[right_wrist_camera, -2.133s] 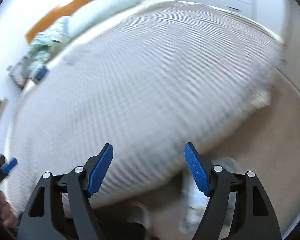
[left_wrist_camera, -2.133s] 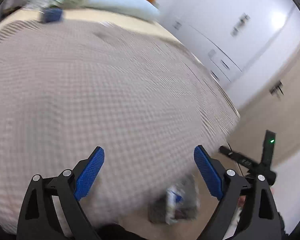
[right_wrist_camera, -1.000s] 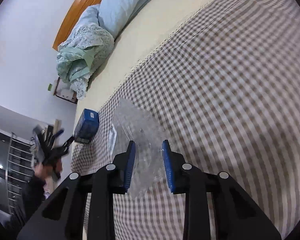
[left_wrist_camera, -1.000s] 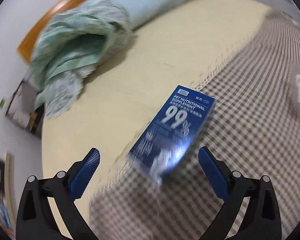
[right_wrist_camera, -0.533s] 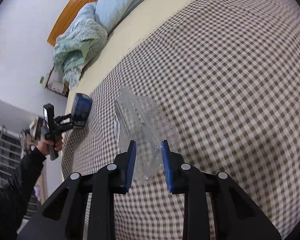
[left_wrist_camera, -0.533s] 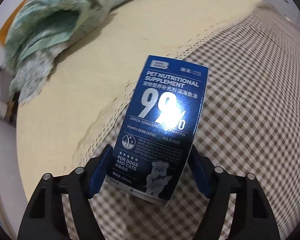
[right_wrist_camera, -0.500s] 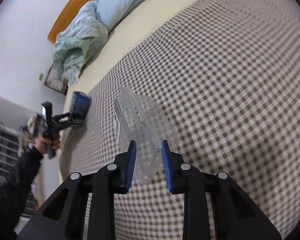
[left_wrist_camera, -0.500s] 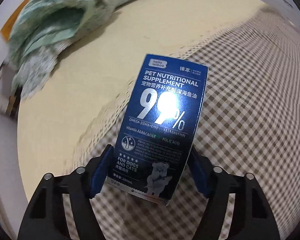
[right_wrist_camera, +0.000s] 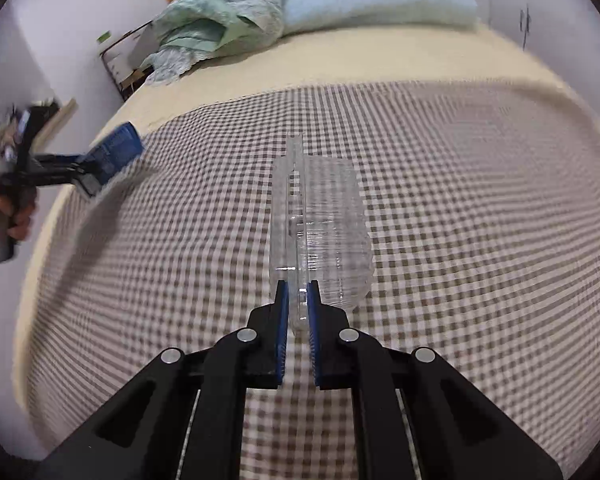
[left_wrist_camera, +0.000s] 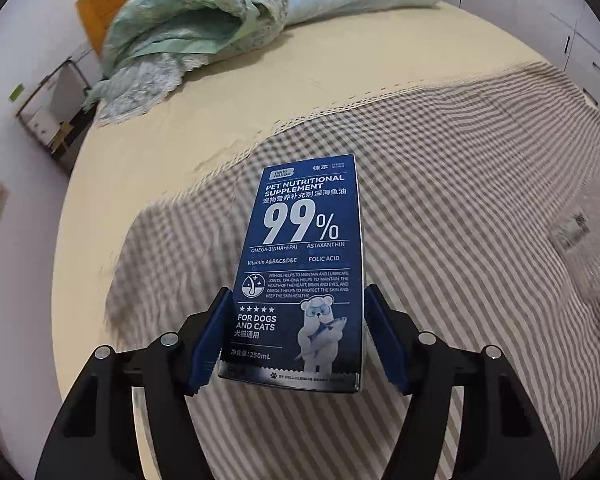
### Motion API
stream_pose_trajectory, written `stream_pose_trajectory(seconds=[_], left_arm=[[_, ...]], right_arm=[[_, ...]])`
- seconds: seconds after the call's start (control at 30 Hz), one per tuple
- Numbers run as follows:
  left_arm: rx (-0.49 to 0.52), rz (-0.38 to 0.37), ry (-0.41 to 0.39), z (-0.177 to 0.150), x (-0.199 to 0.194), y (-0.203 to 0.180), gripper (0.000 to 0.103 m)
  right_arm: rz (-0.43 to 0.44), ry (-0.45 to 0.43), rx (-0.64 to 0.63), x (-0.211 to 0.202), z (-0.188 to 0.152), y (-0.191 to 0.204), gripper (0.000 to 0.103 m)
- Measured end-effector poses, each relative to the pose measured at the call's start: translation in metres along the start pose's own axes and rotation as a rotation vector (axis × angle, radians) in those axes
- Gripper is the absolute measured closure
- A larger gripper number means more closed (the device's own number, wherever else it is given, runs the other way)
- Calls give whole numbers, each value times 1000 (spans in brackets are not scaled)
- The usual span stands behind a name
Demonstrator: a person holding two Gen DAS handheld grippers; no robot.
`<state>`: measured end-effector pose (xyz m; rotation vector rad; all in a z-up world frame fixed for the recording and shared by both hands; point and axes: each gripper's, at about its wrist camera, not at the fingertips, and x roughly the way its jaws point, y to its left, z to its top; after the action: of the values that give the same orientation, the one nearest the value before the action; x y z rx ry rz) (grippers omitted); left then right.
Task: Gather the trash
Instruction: 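Lift the blue box with the left tool while the right tool lifts the clear tray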
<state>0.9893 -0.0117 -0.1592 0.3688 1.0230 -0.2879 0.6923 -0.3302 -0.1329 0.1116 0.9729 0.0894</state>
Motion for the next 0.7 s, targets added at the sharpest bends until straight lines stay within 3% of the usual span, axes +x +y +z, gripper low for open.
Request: stream_pose_trajectory(seconds=[0.23, 0.4, 0.53, 0.7], left_arm=[[-85, -9, -75, -68, -81, -11, 39], [-108, -10, -181, -128, -167, -41, 39], [-137, -50, -165, -203, -231, -97, 39], [-110, -189, -149, -286, -296, -188, 39]], right_arm=[[-90, -101, -63, -42, -57, 21, 94], [-147, -177, -50, -109, -101, 14, 94], [-193, -239, -26, -187, -154, 4, 94], [-222, -266, 96, -291, -265, -33, 94]])
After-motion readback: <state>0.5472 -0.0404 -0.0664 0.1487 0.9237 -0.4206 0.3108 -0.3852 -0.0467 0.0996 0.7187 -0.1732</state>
